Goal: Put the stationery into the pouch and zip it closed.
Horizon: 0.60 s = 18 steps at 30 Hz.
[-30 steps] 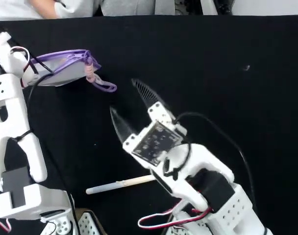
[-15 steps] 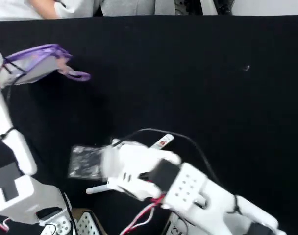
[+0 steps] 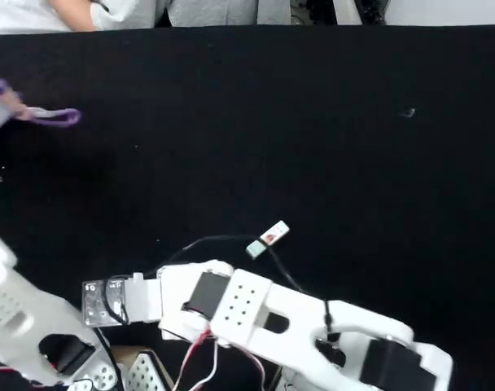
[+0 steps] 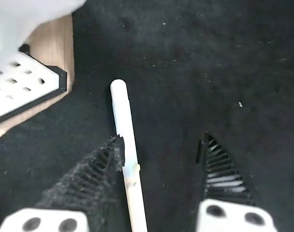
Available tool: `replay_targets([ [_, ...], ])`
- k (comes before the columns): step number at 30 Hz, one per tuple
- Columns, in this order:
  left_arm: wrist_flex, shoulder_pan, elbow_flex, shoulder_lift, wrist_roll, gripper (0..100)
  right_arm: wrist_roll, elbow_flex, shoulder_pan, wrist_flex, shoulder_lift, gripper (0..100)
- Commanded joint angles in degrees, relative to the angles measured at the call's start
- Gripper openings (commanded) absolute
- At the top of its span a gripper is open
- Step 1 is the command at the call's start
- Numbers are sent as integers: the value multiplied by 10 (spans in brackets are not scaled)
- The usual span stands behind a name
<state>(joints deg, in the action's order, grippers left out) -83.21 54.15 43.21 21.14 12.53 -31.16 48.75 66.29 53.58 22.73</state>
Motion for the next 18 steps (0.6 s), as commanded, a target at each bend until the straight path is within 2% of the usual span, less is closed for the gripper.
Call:
replay_targets([
  [1,-6,79,95,24,-4,28,-6,-6,7,-20,-26,237],
  [9,-33,150,189,31,-77,28,-4,-4,8,-19,-50,237],
  [18,-13,227,191,32,-109,28,-6,-26,8,-18,-96,237],
])
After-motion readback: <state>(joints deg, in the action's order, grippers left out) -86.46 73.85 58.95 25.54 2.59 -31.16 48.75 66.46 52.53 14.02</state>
